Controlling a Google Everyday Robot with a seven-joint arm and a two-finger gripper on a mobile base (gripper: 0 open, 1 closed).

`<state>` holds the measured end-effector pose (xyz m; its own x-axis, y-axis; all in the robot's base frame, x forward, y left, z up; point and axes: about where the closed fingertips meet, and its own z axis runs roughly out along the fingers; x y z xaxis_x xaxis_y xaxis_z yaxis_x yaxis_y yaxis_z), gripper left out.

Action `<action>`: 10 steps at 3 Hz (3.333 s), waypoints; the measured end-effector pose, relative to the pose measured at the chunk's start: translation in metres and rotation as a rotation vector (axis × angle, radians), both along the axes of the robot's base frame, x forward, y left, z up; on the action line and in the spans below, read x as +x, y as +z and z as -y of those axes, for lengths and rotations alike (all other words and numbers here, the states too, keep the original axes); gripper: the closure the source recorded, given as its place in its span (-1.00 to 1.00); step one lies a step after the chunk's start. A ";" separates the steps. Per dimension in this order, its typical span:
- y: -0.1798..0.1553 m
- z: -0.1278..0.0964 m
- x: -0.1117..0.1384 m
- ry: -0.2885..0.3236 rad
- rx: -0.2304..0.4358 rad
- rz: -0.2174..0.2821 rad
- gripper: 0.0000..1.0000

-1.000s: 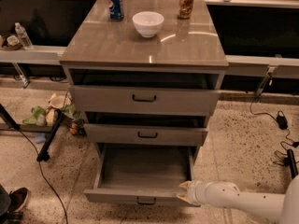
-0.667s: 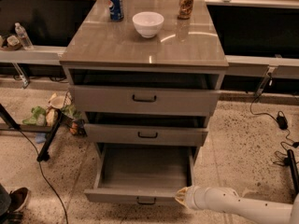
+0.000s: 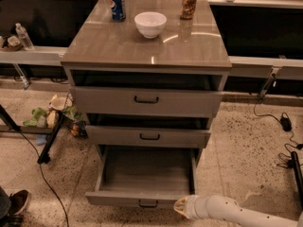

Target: Close bottom drawer

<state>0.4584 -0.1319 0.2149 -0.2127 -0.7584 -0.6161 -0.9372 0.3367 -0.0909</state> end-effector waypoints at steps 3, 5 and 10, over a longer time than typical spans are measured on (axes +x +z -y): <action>-0.049 0.014 0.054 -0.061 -0.048 0.108 1.00; -0.037 0.043 0.124 -0.119 -0.110 0.275 1.00; -0.024 0.026 0.215 -0.146 -0.107 0.469 1.00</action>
Offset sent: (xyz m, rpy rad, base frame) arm 0.0466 -0.0161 -0.0578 -0.0584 -0.0839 -0.0670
